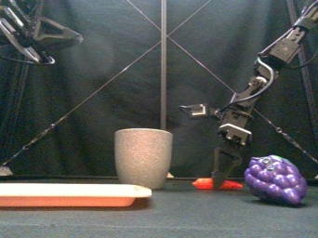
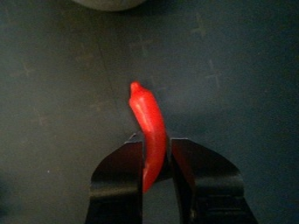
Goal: Pick the red chile then place it on the pink plate
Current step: Place red chile on the pink plate
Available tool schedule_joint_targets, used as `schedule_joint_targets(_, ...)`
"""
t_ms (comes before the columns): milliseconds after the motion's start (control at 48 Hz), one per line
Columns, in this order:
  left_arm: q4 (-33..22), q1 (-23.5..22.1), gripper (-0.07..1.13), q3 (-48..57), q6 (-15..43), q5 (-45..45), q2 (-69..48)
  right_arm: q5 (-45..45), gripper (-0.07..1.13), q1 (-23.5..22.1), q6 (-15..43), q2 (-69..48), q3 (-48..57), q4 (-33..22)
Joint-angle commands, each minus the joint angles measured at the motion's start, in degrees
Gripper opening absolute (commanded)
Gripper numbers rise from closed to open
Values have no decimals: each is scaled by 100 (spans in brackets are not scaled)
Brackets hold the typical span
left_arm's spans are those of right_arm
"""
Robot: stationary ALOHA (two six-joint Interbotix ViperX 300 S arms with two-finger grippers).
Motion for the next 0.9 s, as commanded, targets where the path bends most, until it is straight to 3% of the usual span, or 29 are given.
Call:
schedule_joint_targets(21, 18, 18, -3, -70, 9, -18, 9, 88, 41, 334, 0, -334, -316, 141)
schedule_joint_targets(479, 18, 26, -3, -62, 9, -18, 18, 536, 42, 1723, -18, -176, -1951, 97)
schedule_joint_targets(896, 18, 26, -3, -62, 9, -18, 0, 439, 45, 2162, 0, 1389, -3753, 105)
